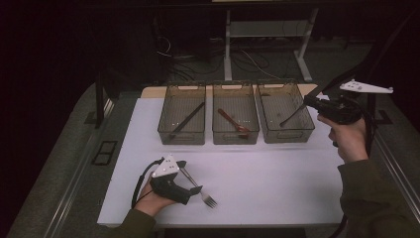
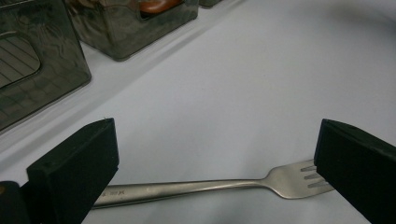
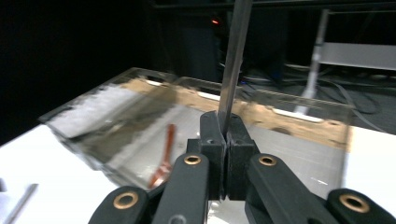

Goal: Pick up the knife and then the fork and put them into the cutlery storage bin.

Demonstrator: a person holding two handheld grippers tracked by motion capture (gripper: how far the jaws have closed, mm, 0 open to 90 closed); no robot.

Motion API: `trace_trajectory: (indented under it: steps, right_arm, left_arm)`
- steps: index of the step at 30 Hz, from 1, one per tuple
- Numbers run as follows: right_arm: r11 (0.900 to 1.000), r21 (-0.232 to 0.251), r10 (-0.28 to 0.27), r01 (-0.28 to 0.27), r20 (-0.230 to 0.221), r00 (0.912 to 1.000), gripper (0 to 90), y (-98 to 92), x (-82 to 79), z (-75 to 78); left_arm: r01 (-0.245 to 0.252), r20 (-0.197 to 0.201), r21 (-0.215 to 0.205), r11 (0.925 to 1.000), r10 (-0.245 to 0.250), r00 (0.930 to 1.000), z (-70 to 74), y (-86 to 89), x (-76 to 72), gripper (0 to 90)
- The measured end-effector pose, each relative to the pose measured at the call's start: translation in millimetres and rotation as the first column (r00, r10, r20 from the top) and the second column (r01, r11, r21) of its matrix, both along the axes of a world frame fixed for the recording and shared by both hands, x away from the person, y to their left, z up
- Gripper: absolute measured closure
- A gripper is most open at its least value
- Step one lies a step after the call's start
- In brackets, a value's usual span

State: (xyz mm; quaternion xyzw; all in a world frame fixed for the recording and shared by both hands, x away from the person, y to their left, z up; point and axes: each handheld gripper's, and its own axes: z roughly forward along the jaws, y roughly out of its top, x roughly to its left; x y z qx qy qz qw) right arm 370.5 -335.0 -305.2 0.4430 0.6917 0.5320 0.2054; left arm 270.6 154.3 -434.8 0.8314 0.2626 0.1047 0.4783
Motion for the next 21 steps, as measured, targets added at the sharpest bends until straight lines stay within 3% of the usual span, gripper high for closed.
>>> trace_trajectory:
  steps: [5,11,21]
  right_arm:
    - [0.998,-0.044,-0.051,0.05,-0.023,0.9984,87.5,-10.1,12.8,-1.4]
    - [0.99,-0.122,-0.082,0.074,-0.068,0.9943,87.5,-18.6,23.0,-9.5]
    - [0.967,-0.243,-0.112,0.076,-0.137,0.9843,87.5,-28.5,27.6,-20.8]
  left_arm:
    - [0.01,-0.003,0.0,1.0,-0.01,1.0,-0.4,-1.2,-0.4,0.0]
    - [0.012,-0.002,0.0,0.9999,-0.012,0.9999,-0.4,-1.1,-0.4,0.0]
    - [0.018,-0.005,0.003,0.9998,-0.018,0.9998,-0.8,-1.5,-0.1,0.0]
